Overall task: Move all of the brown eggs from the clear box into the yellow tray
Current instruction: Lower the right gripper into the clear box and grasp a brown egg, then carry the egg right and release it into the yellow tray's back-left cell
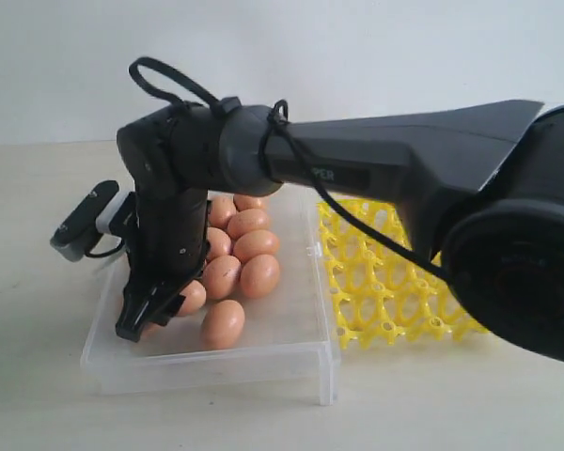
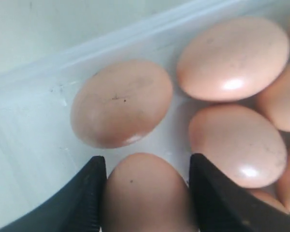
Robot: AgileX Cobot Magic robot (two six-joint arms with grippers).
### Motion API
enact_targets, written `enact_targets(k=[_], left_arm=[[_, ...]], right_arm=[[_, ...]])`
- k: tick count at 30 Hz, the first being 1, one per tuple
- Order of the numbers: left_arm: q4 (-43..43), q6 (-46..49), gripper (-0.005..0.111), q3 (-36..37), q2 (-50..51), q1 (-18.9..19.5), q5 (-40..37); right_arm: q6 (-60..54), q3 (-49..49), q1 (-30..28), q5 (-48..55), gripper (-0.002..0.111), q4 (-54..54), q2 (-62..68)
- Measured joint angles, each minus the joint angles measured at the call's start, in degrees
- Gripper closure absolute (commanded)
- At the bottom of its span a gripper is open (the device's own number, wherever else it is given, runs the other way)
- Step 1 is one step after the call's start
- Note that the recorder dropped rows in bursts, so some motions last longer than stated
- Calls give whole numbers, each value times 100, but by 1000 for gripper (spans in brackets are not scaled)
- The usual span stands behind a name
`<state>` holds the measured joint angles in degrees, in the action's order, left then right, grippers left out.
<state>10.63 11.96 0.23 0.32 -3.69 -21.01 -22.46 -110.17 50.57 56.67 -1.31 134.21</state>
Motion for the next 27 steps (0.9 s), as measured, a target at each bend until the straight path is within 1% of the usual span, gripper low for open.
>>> enact_targets(k=[6,9,11,15,18,21,23,25,27], left_arm=[[0,0,107,0,0,0,0],[0,0,107,0,0,0,0],[0,0,107,0,0,0,0],[0,0,107,0,0,0,0],[0,0,107,0,0,0,0],[0,0,107,0,0,0,0],[0,0,107,0,0,0,0],[0,0,107,0,0,0,0],[0,0,107,0,0,0,0]], right_arm=[[0,129,0,25,108,-171,-901],[-11,511,0,-148,108,-206,-1576],[8,905,0,-489,108,-174,-2126],[293,2103,-12,-1674,108,65,-3337],[625,3205,-140,-2879,108,131,-4283],[998,4234,-448,-4270,108,131,-5142],[1248,4896,-749,-5075,108,-11,-5487],[1379,5363,-1033,-5621,108,-259,-5587],[1438,5690,-1295,-5933,108,-461,-5582]])
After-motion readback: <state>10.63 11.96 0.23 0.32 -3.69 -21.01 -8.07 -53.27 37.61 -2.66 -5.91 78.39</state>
